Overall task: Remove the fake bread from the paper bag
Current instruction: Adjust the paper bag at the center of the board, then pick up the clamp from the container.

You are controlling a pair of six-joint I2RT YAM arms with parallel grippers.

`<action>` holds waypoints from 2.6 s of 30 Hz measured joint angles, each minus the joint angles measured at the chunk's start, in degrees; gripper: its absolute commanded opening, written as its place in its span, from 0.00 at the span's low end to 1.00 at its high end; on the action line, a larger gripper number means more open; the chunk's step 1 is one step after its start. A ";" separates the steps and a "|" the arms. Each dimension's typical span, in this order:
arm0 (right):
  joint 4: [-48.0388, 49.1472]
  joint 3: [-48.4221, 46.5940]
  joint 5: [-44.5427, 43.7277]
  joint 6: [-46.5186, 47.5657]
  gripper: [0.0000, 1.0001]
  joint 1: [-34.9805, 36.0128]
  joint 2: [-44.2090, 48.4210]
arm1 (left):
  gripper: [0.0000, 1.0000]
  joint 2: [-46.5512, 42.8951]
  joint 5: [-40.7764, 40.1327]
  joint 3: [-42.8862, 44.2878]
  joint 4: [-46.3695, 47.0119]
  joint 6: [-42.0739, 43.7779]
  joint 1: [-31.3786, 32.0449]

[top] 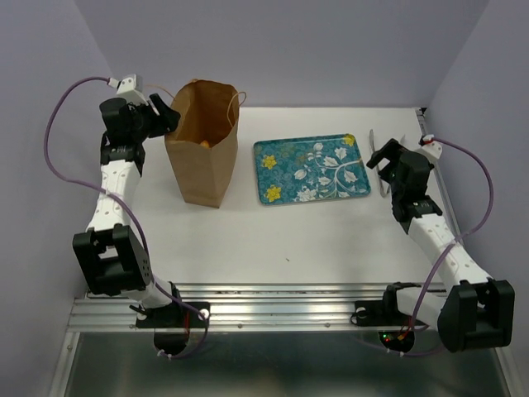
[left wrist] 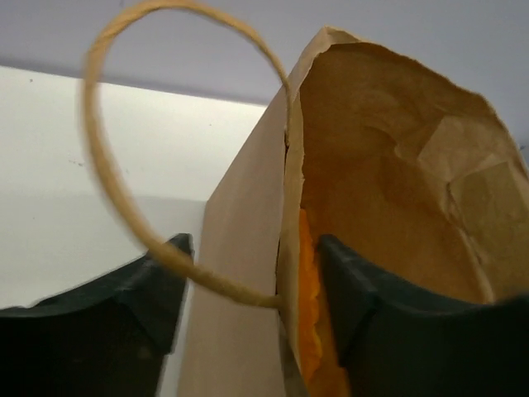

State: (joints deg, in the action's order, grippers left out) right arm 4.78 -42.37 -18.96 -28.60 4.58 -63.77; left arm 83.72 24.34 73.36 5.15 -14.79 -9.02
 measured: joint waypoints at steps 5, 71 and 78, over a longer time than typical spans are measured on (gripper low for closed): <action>0.02 0.00 -0.13 0.57 1.00 0.00 1.53 | 0.00 4.70 6.21 4.24 -1.95 5.18 -0.07; -10.38 -26.67 5.31 21.57 1.00 -10.62 -47.21 | 0.00 0.22 1.53 -9.22 -0.66 49.86 20.96; -10.54 -31.71 9.70 21.94 0.65 -11.34 -51.19 | 0.00 0.55 1.53 -9.22 -0.68 49.81 20.98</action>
State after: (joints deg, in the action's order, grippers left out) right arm -5.76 -74.08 -9.26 -6.66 -6.76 -114.96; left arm 84.27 25.87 64.14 4.47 35.03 11.97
